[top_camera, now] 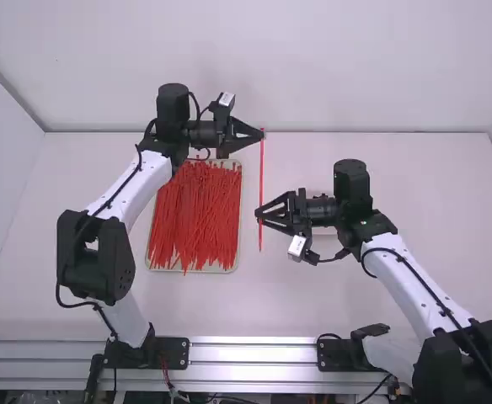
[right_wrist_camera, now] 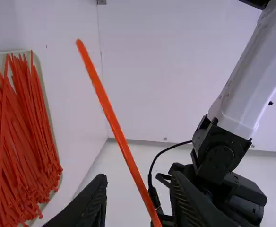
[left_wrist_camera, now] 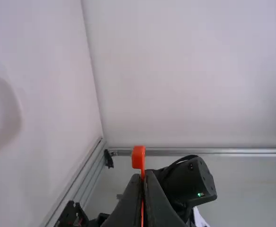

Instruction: Fasten the cable tie

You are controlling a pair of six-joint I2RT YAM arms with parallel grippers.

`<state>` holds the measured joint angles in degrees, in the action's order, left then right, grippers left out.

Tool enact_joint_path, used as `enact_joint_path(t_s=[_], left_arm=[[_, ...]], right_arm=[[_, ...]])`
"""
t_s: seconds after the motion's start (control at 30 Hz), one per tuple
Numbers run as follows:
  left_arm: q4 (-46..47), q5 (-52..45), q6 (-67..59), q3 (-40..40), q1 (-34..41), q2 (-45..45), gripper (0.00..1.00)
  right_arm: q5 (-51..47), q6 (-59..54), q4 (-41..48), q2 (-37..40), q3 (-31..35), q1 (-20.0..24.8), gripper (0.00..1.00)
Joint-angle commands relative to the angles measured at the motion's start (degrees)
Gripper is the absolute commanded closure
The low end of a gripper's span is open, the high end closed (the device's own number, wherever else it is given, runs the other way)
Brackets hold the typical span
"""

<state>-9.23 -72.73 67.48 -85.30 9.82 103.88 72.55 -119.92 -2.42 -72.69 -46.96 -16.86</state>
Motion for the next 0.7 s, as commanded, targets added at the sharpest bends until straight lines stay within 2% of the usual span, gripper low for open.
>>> enact_joint_path(t_s=[0.0, 0.07, 0.6, 0.67], left_arm=[[-0.2, 0.2, -1.3, 0.3, -0.3, 0.1, 0.98], [-0.2, 0.2, -1.3, 0.3, -0.1, 0.1, 0.98], [-0.2, 1.5, -1.3, 0.3, -0.3, 0.1, 0.98], [-0.2, 1.4, -1.3, 0.3, -0.3, 0.1, 0.98]], right_arm=[[0.9, 0.1, 0.0, -0.1, 0.5, 0.1, 0.7], [1.0, 0.1, 0.0, -0.1, 0.5, 0.1, 0.78], [0.9, 0.1, 0.0, -0.1, 0.5, 0.1, 0.79], [0.9, 0.1, 0.0, -0.1, 0.5, 0.1, 0.82]])
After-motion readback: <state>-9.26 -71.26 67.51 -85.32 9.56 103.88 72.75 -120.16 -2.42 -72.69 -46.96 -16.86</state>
